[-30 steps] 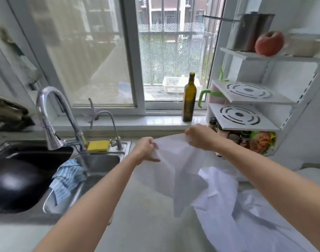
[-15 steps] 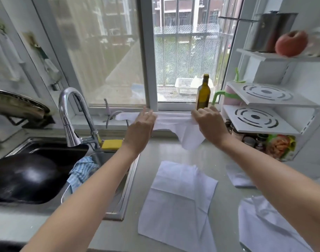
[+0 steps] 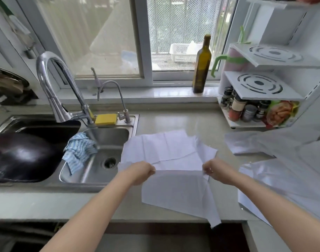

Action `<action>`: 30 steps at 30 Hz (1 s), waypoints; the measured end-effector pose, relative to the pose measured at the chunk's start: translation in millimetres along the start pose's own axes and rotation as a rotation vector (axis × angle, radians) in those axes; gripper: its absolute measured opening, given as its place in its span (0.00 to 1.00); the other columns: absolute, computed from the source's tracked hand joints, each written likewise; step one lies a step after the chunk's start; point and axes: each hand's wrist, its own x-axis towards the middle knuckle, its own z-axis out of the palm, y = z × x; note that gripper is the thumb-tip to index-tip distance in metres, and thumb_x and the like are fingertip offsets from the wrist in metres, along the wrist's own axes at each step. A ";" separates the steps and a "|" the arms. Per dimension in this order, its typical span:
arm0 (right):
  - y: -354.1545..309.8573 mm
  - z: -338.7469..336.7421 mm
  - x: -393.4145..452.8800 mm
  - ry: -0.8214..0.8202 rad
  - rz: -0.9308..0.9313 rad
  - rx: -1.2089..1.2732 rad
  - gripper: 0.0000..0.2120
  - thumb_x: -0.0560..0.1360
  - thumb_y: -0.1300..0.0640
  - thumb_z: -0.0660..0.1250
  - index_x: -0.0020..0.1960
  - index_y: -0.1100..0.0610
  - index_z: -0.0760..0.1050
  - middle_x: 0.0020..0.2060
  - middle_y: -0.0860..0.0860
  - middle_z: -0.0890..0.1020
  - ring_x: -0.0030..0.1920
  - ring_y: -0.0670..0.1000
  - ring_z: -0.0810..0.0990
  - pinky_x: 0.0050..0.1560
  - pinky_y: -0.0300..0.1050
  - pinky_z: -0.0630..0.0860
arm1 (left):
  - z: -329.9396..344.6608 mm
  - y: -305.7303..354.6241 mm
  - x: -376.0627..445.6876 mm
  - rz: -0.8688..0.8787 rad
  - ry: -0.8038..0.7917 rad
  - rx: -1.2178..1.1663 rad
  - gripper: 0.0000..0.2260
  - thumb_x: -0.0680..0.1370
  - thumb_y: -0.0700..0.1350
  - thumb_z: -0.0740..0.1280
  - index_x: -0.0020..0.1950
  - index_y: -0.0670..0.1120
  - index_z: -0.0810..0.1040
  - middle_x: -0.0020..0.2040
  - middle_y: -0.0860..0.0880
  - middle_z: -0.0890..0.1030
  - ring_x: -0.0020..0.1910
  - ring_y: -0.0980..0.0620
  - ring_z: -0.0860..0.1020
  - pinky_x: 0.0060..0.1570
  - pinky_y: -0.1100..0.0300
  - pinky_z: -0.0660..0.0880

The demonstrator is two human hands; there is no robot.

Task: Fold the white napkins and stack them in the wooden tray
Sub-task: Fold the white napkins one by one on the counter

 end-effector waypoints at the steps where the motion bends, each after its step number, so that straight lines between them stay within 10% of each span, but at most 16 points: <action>1: 0.3 4.9 -4.7 -0.033 0.014 -0.014 0.07 0.75 0.63 0.62 0.46 0.59 0.80 0.39 0.53 0.77 0.44 0.51 0.73 0.43 0.43 0.68 | 4.1 0.3 0.3 0.010 -0.027 -0.019 0.12 0.83 0.44 0.53 0.43 0.43 0.70 0.51 0.39 0.78 0.45 0.42 0.73 0.41 0.57 0.63; 14: -32.1 -19.6 -27.5 -0.342 0.166 0.667 0.17 0.74 0.67 0.55 0.31 0.53 0.55 0.29 0.49 0.57 0.28 0.47 0.55 0.29 0.39 0.53 | 21.6 -0.6 6.7 -0.059 -0.495 -0.120 0.18 0.79 0.54 0.64 0.63 0.45 0.77 0.64 0.50 0.76 0.44 0.49 0.83 0.41 0.61 0.78; 20: -19.3 4.3 -19.0 -0.087 0.333 0.534 0.09 0.75 0.61 0.58 0.36 0.57 0.63 0.34 0.52 0.65 0.34 0.50 0.62 0.35 0.45 0.58 | 12.3 -5.5 24.7 0.012 -0.151 -0.095 0.09 0.79 0.46 0.62 0.41 0.45 0.75 0.48 0.45 0.82 0.40 0.48 0.80 0.37 0.60 0.74; 30: 5.4 21.3 48.4 0.313 0.428 0.403 0.09 0.76 0.63 0.59 0.42 0.66 0.74 0.40 0.60 0.80 0.43 0.60 0.77 0.40 0.50 0.71 | 6.2 -11.8 95.3 -0.062 0.279 0.014 0.08 0.81 0.44 0.55 0.45 0.48 0.72 0.47 0.47 0.80 0.47 0.43 0.76 0.42 0.56 0.64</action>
